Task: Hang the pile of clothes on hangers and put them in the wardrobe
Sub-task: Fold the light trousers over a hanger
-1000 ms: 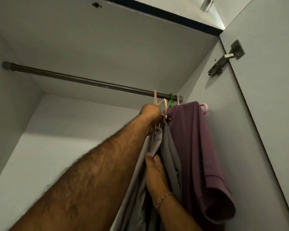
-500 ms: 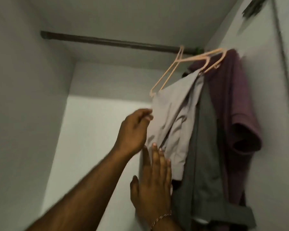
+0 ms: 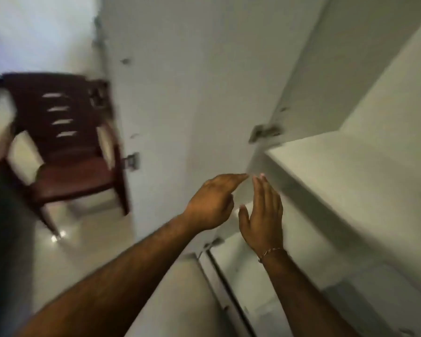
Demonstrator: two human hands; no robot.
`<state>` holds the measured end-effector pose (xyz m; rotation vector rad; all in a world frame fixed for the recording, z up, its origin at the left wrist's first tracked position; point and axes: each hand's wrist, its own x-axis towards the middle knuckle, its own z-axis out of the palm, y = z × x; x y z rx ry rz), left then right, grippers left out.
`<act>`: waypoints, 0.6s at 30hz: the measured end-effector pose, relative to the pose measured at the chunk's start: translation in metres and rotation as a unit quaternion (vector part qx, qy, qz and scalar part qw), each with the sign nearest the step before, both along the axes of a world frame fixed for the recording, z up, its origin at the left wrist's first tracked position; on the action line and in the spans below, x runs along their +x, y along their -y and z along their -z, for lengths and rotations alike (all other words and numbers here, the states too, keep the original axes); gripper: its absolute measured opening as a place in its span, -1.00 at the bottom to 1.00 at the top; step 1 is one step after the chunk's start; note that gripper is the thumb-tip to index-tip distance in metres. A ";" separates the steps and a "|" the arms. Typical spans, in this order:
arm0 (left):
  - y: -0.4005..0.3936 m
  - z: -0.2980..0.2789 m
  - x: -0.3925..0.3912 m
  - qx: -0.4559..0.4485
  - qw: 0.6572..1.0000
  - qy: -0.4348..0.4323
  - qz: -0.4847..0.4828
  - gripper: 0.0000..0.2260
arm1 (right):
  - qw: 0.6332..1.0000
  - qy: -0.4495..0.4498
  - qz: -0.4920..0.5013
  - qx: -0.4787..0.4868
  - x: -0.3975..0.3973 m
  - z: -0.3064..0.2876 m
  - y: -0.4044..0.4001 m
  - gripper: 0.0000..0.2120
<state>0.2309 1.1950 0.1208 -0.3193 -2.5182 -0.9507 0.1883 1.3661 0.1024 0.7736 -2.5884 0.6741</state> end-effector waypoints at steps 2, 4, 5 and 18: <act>0.063 0.033 0.072 0.014 0.998 0.040 -0.041 -0.37 | 0.996 0.036 -0.079 -0.021 0.054 0.036 0.072 -0.36; 0.129 0.066 0.157 0.038 0.991 0.081 -0.103 -0.39 | 0.985 0.064 -0.160 -0.032 0.116 0.067 0.150 -0.40; 0.162 0.080 0.202 0.052 0.983 0.097 -0.146 -0.40 | 0.976 0.078 -0.200 -0.030 0.147 0.080 0.188 -0.40; 0.451 0.131 0.618 0.136 0.743 0.188 -0.627 -0.40 | 0.828 0.274 -0.476 0.110 0.419 0.145 0.610 -0.35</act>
